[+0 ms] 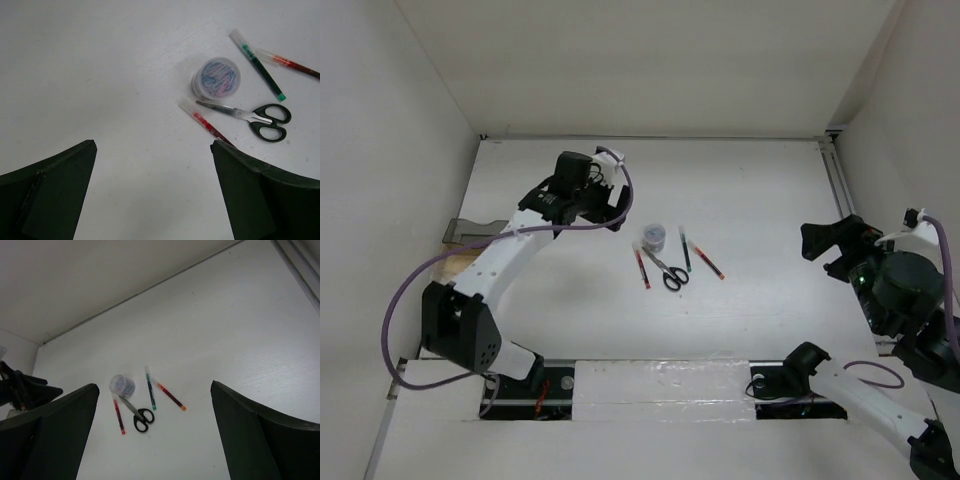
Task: Sort the stationery into containers
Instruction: Grab a piece of stationery with the left arm
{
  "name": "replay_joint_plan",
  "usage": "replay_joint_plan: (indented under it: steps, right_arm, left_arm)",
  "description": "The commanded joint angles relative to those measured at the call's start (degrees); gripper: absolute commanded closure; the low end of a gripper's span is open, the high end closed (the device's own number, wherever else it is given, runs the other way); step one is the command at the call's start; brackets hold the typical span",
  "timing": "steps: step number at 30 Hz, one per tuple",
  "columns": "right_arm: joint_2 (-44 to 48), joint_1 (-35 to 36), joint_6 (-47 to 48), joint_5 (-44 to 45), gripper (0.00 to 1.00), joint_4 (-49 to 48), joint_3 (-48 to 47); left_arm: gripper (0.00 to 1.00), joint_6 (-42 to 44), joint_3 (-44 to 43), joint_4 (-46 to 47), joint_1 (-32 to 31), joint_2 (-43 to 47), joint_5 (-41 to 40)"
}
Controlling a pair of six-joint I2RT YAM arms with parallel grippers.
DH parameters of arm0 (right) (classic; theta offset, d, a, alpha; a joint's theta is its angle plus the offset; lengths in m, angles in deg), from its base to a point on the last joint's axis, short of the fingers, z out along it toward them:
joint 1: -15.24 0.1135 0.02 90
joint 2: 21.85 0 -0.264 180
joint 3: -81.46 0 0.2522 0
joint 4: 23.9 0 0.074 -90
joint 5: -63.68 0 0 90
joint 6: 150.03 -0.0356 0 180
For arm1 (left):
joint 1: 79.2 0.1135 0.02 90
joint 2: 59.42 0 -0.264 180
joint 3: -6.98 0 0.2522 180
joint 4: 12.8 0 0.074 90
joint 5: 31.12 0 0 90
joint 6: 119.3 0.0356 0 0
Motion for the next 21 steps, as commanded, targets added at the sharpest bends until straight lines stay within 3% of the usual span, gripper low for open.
replay_joint_plan:
  steps: [1,10,21]
  right_arm:
    - [-0.11,-0.78,-1.72,-1.91,0.0,-2.03,1.6]
    - [-0.11,-0.78,-2.77,-3.5,0.0,-1.51,3.27]
    - [-0.11,-0.78,-2.77,-5.69,0.0,-2.03,4.94]
  left_arm:
    - [0.0,1.85,-3.92,5.16,-2.61,-2.43,4.46]
    - [0.0,2.38,-9.37,7.62,-11.06,-14.84,4.28]
    - [0.0,1.76,-11.84,8.23,-12.82,-24.26,1.29]
